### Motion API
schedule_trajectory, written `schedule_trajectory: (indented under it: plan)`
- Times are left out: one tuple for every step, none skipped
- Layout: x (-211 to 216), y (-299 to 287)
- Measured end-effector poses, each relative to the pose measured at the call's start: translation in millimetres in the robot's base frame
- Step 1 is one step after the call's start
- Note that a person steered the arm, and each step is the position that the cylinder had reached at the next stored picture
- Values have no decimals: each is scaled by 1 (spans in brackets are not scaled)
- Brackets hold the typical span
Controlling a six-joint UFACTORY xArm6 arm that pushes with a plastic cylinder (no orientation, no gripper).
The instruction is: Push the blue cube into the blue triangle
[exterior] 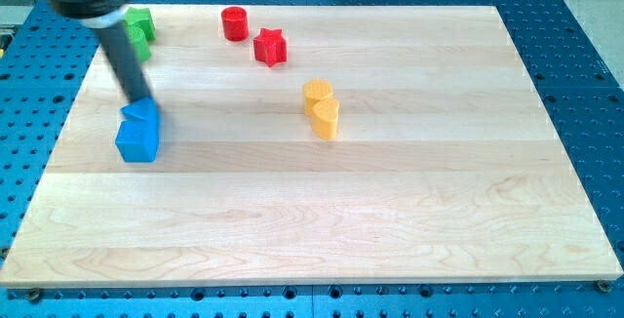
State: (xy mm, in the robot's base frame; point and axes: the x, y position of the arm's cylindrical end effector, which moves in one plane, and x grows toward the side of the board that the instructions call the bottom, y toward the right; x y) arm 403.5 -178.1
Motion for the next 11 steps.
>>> schedule_trajectory:
  plan:
    - [15,50]
    - [34,44]
    - [34,20]
    - [33,-2]
    - [28,-9]
    - [67,35]
    - [101,25]
    - [93,-2]
    - [74,-2]
    - [74,-2]
    - [74,-2]
